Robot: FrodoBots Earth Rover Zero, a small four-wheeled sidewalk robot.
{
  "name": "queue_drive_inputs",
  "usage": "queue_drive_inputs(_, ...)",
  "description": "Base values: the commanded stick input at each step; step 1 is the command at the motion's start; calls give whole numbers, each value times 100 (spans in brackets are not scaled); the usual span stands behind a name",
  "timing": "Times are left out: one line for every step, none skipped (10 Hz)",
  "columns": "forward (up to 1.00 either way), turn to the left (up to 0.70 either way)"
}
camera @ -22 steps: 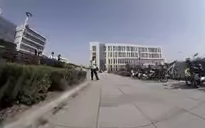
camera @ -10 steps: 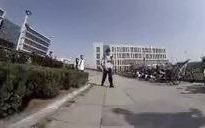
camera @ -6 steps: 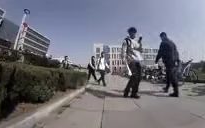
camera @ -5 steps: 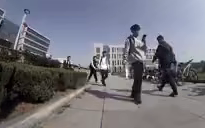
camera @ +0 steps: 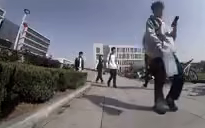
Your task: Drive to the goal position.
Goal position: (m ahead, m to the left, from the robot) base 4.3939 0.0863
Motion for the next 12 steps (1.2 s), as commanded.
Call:
queue_drive_inputs(50,0)
queue_drive_inputs(50,0)
queue_drive_inputs(50,0)
queue_drive_inputs(50,0)
queue_drive_inputs(50,0)
queue_drive_inputs(50,0)
queue_drive_inputs(50,0)
queue_drive_inputs(50,0)
queue_drive_inputs(50,0)
queue_drive_inputs(24,0)
queue_drive_inputs(15,0)
queue_drive_inputs(5,0)
